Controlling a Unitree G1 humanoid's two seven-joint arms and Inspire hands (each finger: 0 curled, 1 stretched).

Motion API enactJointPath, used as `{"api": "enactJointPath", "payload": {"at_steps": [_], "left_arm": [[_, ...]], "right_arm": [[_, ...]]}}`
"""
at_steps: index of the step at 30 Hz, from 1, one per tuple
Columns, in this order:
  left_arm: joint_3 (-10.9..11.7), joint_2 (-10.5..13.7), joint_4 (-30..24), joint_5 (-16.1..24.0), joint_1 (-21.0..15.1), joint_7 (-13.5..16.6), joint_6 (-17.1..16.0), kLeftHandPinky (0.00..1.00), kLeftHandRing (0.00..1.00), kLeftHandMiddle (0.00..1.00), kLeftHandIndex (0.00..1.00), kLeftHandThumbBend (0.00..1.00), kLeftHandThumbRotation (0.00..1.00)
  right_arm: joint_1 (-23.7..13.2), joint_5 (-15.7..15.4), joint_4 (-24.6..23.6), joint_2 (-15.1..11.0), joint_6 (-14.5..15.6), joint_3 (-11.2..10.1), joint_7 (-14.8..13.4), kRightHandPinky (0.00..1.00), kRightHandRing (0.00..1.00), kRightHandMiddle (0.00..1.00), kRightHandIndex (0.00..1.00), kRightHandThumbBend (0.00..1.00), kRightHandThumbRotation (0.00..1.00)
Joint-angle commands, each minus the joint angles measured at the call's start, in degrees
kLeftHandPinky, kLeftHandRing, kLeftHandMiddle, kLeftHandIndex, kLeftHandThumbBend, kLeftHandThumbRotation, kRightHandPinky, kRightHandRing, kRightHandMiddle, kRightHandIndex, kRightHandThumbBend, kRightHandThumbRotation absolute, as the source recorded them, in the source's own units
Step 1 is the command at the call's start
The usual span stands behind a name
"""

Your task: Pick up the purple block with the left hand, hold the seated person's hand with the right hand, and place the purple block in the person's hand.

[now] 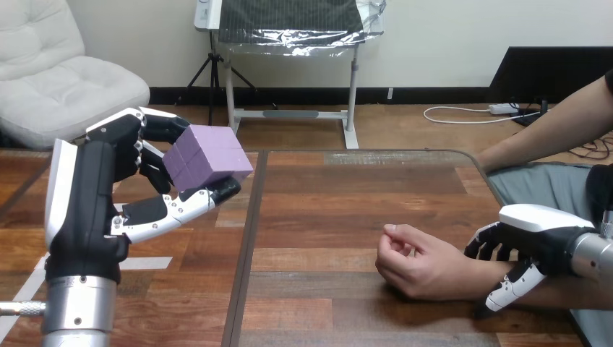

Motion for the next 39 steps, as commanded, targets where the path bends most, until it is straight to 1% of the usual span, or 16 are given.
{"api": "enactJointPath", "payload": {"at_steps": [1, 7, 18, 21, 31, 36, 39], "left_arm": [[0.9, -0.2, -2.8, -0.4, -2.5, 0.2, -0.7, 0.26, 0.33, 0.37, 0.4, 0.54, 0.0], [1.1, -0.1, -2.6, -0.6, -2.7, 0.1, -0.9, 0.26, 0.32, 0.37, 0.4, 0.55, 0.0], [1.2, 0.1, -2.1, -0.4, -3.0, 0.2, -1.3, 0.24, 0.31, 0.36, 0.39, 0.55, 0.0], [1.2, 0.1, -1.9, -0.4, -3.1, 0.2, -1.6, 0.24, 0.31, 0.36, 0.39, 0.55, 0.0], [1.2, -0.4, -2.2, -0.6, -3.2, 0.5, -1.0, 0.24, 0.31, 0.36, 0.39, 0.56, 0.0], [1.3, -0.5, -2.3, -0.8, -3.3, 0.4, -0.9, 0.24, 0.31, 0.36, 0.39, 0.55, 0.0], [1.3, -0.5, -2.3, -1.1, -3.4, 0.3, -1.1, 0.23, 0.3, 0.36, 0.39, 0.55, 0.0]], "right_arm": [[5.3, -0.2, 1.6, 1.8, 1.8, 3.2, 3.0, 0.61, 0.69, 0.75, 0.76, 0.85, 0.34], [5.9, 0.0, 0.2, 1.7, 2.9, 3.5, 4.2, 0.6, 0.7, 0.75, 0.76, 0.87, 0.32], [7.1, 0.5, -1.6, 1.9, 4.5, 3.2, 4.1, 0.6, 0.69, 0.74, 0.76, 0.89, 0.29], [7.4, 0.7, -2.0, 1.8, 4.4, 3.2, 4.1, 0.6, 0.7, 0.75, 0.75, 0.9, 0.29], [8.1, 1.6, -2.9, 1.8, 4.1, 3.0, 3.9, 0.59, 0.68, 0.74, 0.74, 0.92, 0.26], [8.4, 2.4, -3.4, 1.9, 4.1, 2.8, 4.2, 0.58, 0.67, 0.73, 0.73, 0.93, 0.23], [8.4, 2.7, -3.7, 2.1, 4.9, 2.8, 4.5, 0.59, 0.68, 0.73, 0.73, 0.93, 0.19]]}}
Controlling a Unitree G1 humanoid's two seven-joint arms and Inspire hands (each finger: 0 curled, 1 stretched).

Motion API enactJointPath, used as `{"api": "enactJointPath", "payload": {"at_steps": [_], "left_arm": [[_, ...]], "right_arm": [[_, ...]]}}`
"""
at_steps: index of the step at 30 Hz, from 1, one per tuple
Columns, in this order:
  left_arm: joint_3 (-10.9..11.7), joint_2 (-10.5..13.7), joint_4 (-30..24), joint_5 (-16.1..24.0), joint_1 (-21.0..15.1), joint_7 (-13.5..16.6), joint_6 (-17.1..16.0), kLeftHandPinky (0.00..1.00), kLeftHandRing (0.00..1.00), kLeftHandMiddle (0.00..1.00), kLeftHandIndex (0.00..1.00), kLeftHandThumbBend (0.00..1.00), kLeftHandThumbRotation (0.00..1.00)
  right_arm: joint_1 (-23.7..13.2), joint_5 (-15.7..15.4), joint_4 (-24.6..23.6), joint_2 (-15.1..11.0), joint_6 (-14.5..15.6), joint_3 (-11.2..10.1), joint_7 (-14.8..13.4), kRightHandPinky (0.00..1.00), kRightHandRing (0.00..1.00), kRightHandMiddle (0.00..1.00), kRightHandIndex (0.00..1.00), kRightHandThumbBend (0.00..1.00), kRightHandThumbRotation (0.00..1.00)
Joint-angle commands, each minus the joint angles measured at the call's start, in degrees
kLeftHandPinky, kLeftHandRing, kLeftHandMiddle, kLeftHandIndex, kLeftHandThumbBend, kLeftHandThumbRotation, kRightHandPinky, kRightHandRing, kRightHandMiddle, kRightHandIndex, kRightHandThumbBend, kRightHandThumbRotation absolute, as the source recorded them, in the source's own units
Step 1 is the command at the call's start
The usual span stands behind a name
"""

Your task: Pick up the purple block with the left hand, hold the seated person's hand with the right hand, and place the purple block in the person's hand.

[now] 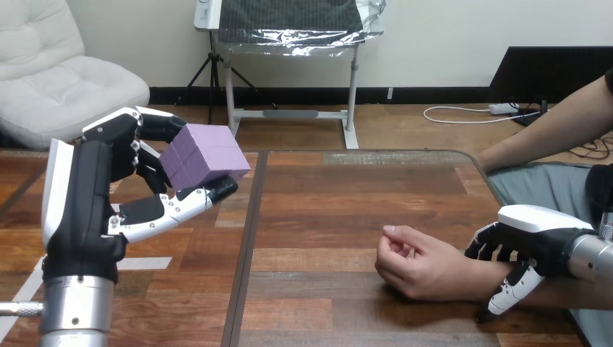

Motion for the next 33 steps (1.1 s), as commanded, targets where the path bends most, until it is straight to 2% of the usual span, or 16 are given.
{"api": "enactJointPath", "payload": {"at_steps": [1, 9, 13, 22, 33], "left_arm": [[0.9, -0.3, -2.2, -0.9, -3.4, 0.3, -1.2, 0.23, 0.3, 0.36, 0.39, 0.55, 0.0], [0.9, -0.4, -2.0, -1.4, -3.6, 0.2, -1.1, 0.23, 0.29, 0.36, 0.39, 0.54, 0.0], [1.0, -0.2, -1.5, -1.6, -3.8, 0.1, -1.6, 0.22, 0.29, 0.36, 0.39, 0.54, 0.0], [1.1, -0.3, -1.2, -1.3, -4.0, 0.2, -1.5, 0.22, 0.29, 0.35, 0.39, 0.54, 0.0], [1.0, -0.3, -0.5, -1.6, -4.4, 0.1, -2.0, 0.23, 0.3, 0.36, 0.39, 0.54, 0.0]], "right_arm": [[5.8, 0.7, 1.7, 2.3, 1.2, 2.7, 3.3, 0.59, 0.68, 0.73, 0.73, 0.93, 0.19], [6.2, 1.1, 0.7, 2.6, 1.4, 2.6, 2.8, 0.59, 0.67, 0.73, 0.73, 0.95, 0.07], [6.4, 1.3, 0.7, 2.8, 0.6, 2.3, 1.6, 0.58, 0.66, 0.71, 0.72, 0.96, 0.02], [6.7, 0.6, 0.3, 3.2, -0.3, 2.2, -0.8, 0.5, 0.59, 0.65, 0.69, 0.96, 0.0], [6.6, 0.5, -0.1, 3.7, -0.4, 2.4, -2.3, 0.45, 0.54, 0.6, 0.65, 0.94, 0.0]]}}
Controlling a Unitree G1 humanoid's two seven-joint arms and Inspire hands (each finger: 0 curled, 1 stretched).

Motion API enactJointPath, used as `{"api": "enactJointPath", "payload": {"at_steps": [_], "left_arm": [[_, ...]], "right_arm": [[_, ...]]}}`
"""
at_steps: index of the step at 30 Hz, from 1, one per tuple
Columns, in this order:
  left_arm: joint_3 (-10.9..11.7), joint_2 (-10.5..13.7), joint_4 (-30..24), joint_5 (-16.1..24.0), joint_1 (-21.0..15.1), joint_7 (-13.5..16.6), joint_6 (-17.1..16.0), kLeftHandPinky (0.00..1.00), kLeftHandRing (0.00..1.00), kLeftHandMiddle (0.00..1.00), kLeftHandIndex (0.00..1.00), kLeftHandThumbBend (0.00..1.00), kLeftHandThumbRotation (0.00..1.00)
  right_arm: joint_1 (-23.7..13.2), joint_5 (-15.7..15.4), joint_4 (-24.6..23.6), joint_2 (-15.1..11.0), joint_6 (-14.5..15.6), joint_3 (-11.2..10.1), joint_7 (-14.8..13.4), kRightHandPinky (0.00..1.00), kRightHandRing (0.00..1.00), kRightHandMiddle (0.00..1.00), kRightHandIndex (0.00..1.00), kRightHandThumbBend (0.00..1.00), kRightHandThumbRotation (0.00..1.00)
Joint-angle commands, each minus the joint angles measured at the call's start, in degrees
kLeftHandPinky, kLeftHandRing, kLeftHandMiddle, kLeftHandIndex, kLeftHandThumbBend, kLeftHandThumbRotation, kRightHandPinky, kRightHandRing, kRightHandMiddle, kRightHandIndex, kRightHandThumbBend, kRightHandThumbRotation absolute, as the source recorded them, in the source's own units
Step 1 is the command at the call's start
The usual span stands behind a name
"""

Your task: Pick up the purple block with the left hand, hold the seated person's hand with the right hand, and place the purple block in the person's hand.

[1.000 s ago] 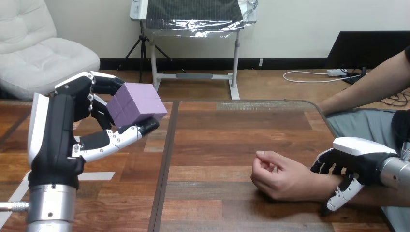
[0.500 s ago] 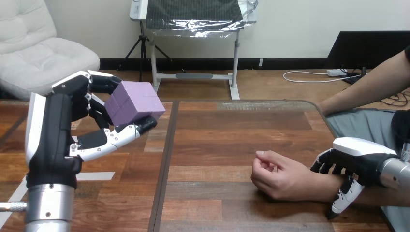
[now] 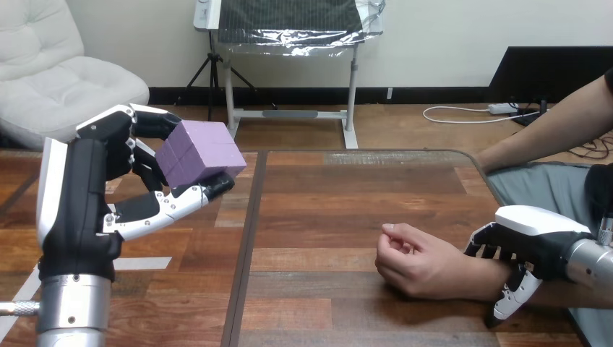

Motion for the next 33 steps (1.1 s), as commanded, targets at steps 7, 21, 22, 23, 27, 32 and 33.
{"api": "enactJointPath", "payload": {"at_steps": [7, 21, 22, 23, 27, 32, 33], "left_arm": [[0.3, -0.1, 0.0, -0.8, -4.5, -0.1, -1.9, 0.24, 0.31, 0.36, 0.39, 0.54, 0.0], [0.1, 0.1, 1.6, -0.2, -5.4, -0.1, -1.9, 0.25, 0.32, 0.37, 0.4, 0.53, 0.0], [0.1, 0.0, 1.7, -0.2, -5.5, -0.1, -1.9, 0.25, 0.32, 0.38, 0.4, 0.53, 0.0], [0.1, 0.0, 1.9, -0.1, -5.5, -0.1, -2.0, 0.25, 0.33, 0.38, 0.4, 0.54, 0.0], [-0.1, -0.4, 2.9, -0.2, -6.1, 0.2, -2.0, 0.26, 0.33, 0.38, 0.4, 0.55, 0.0], [-0.3, -0.7, 4.2, -0.7, -6.9, 0.1, -2.1, 0.27, 0.34, 0.39, 0.4, 0.55, 0.0], [-0.3, -0.7, 4.8, -1.0, -7.2, 0.0, -2.3, 0.27, 0.34, 0.39, 0.4, 0.55, 0.0]], "right_arm": [[4.3, -0.3, 2.6, 3.9, -0.9, 3.1, -0.6, 0.43, 0.51, 0.58, 0.62, 0.92, 0.0], [3.7, -0.7, 3.1, 4.1, -1.8, 3.6, -2.1, 0.27, 0.35, 0.45, 0.57, 0.89, 0.0], [3.7, -0.5, 3.1, 4.2, -1.9, 3.5, -2.2, 0.26, 0.34, 0.44, 0.57, 0.89, 0.0], [3.7, -0.4, 3.2, 4.2, -2.0, 3.5, -2.3, 0.25, 0.32, 0.43, 0.56, 0.9, 0.0], [3.4, -0.4, 3.3, 4.1, -2.2, 3.5, -2.3, 0.23, 0.3, 0.42, 0.55, 0.89, 0.0], [3.2, -0.4, 3.2, 4.0, -2.1, 3.5, -2.6, 0.24, 0.32, 0.42, 0.54, 0.88, 0.02], [3.2, -0.2, 3.1, 4.0, -2.0, 3.3, -2.7, 0.25, 0.32, 0.43, 0.54, 0.88, 0.02]]}}
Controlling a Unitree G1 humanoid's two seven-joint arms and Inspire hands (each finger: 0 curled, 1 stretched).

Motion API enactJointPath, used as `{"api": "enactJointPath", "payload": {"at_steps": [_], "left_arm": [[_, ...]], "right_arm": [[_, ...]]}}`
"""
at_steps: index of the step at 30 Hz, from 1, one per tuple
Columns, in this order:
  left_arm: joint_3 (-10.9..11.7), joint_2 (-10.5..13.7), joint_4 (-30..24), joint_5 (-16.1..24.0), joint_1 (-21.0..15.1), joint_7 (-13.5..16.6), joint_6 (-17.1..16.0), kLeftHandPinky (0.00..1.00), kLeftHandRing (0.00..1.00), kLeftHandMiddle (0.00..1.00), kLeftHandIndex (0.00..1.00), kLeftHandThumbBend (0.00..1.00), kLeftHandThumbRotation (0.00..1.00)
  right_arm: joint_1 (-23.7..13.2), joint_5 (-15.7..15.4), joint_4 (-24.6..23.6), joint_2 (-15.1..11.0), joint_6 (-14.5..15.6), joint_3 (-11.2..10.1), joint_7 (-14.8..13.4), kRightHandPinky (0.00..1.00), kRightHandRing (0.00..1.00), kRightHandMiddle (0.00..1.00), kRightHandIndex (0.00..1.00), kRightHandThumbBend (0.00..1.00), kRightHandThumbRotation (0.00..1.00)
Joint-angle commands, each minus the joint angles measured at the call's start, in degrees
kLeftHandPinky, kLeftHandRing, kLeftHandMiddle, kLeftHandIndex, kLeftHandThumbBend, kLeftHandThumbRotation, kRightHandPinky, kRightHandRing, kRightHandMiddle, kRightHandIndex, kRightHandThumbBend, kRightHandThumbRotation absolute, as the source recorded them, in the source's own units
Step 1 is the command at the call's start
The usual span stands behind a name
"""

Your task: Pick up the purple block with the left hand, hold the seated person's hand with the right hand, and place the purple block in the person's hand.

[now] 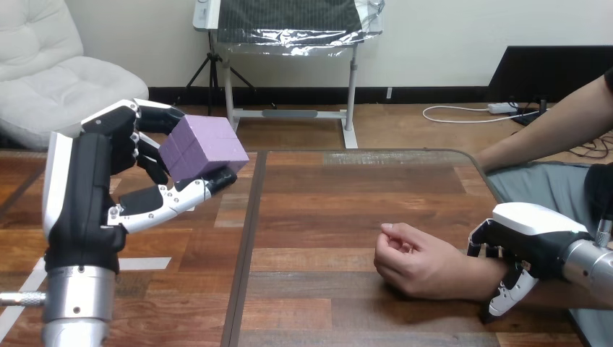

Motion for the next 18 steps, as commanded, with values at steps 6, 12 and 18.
{"api": "enactJointPath", "payload": {"at_steps": [6, 12, 18], "left_arm": [[-0.4, -0.3, 3.9, -0.8, -5.7, 0.0, -2.1, 0.27, 0.34, 0.39, 0.41, 0.54, 0.0], [-0.6, -0.1, 6.5, -0.6, -7.1, -0.1, -2.4, 0.27, 0.35, 0.4, 0.42, 0.54, 0.0], [-1.0, 0.0, 9.7, -0.8, -9.1, -0.7, -2.1, 0.28, 0.35, 0.4, 0.42, 0.55, 0.0]], "right_arm": [[3.3, 1.4, 1.6, 3.7, -0.6, 1.7, 0.6, 0.28, 0.36, 0.46, 0.54, 0.88, 0.02], [3.2, 3.0, 0.1, 3.6, 0.0, 0.6, 1.2, 0.28, 0.36, 0.46, 0.54, 0.87, 0.02], [3.2, 4.8, -1.3, 3.2, -0.6, -0.4, 1.3, 0.28, 0.36, 0.46, 0.54, 0.87, 0.0]]}}
